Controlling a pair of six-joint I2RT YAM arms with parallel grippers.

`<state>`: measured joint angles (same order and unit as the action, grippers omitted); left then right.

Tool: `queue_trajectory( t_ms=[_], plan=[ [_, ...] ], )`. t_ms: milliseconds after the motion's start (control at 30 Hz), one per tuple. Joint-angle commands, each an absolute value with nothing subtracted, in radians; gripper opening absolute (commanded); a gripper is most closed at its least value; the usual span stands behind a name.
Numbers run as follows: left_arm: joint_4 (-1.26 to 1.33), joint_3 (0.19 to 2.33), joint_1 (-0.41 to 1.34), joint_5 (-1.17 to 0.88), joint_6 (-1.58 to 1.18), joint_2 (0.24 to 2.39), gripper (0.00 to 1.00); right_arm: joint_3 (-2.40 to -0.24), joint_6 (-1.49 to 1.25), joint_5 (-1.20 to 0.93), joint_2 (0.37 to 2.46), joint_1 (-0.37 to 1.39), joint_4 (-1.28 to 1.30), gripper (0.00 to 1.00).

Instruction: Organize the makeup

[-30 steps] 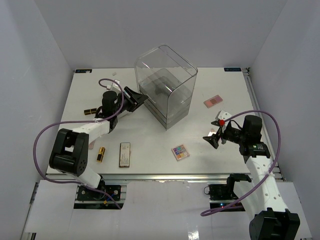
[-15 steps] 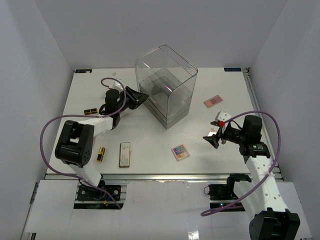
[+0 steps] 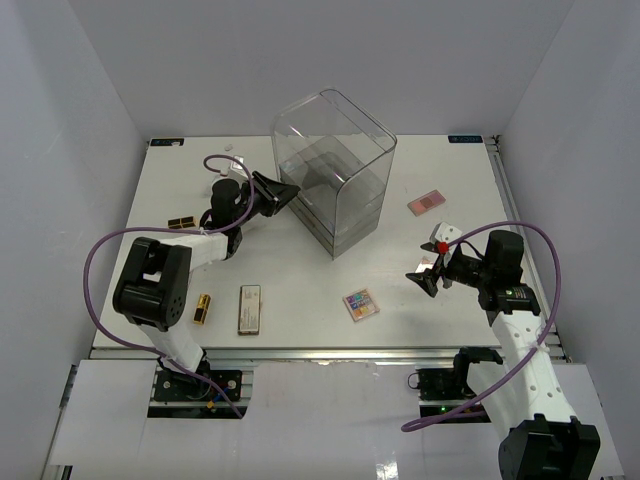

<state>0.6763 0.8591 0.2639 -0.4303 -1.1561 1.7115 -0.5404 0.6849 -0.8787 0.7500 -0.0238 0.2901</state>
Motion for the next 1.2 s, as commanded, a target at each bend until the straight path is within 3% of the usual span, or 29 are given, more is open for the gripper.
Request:
queue_trajectory(
  t_ms=[0,600,967,1167],
  plan=[
    [0.740,0.850,0.268,-0.445,-1.171,1.695,0.36,-0.534,0.695,-0.902,0.753,-0.025,0.283,0.83],
    [0.730,0.893,0.273,-0.451,-1.192,1.763,0.33,-0.534,0.695,-0.900,0.756,-0.025,0.284,0.83],
    [0.779,0.890,0.272,-0.492,-1.223,1.775,0.05,-0.529,0.696,-0.902,0.758,-0.025,0.282,0.83],
    [0.775,0.867,0.271,-0.497,-1.204,1.705,0.00,-0.532,0.684,-0.952,0.768,-0.025,0.284,0.83]
  ],
)
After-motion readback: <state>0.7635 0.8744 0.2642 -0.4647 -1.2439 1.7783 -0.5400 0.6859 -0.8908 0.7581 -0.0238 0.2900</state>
